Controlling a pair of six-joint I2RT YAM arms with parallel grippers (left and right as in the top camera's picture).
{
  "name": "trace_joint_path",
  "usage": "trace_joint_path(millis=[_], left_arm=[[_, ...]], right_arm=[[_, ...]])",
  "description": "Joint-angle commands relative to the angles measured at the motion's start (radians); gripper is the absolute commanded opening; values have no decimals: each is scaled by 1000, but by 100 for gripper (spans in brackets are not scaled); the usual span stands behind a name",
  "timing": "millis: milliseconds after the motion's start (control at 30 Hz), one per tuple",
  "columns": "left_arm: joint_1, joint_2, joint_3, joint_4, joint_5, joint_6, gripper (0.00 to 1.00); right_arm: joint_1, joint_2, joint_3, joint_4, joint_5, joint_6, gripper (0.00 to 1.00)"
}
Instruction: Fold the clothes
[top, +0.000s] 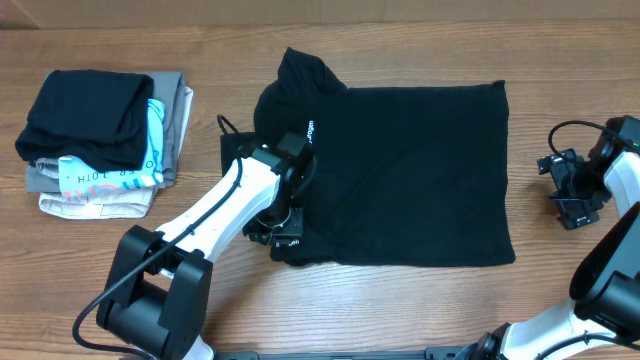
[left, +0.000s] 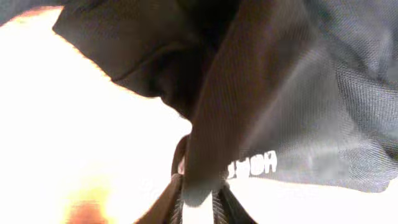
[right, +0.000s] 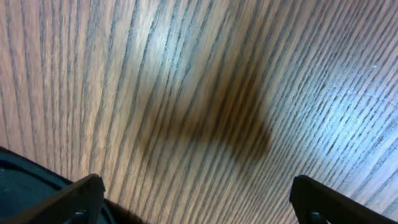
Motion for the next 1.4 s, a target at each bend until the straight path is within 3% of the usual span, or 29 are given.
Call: trace_joint_path(millis=[0,167,300,867,1067,1267,1367], left_arm=[[5,-23,-13,-16,-11,-18,24],[6,-23,-78,-7,-17,-26,25],[8,-23,-102,10,-65,-55,33],[32,-23,-122,129,-64,-59,38],[30,-23,-144,184,-58,-59,27],[31,-23,-175,187,-59,-58,4],[31,-23,-175,174,-59,-59,4]], right_arm=[[3,1,14,3,-2,2,100],[3,1,14,3,-2,2,100],[3,1,14,3,-2,2,100],[3,1,14,3,-2,2,100],[3,1,14,3,-2,2,100],[3,1,14,3,-2,2,100],[3,1,14,3,-2,2,100]])
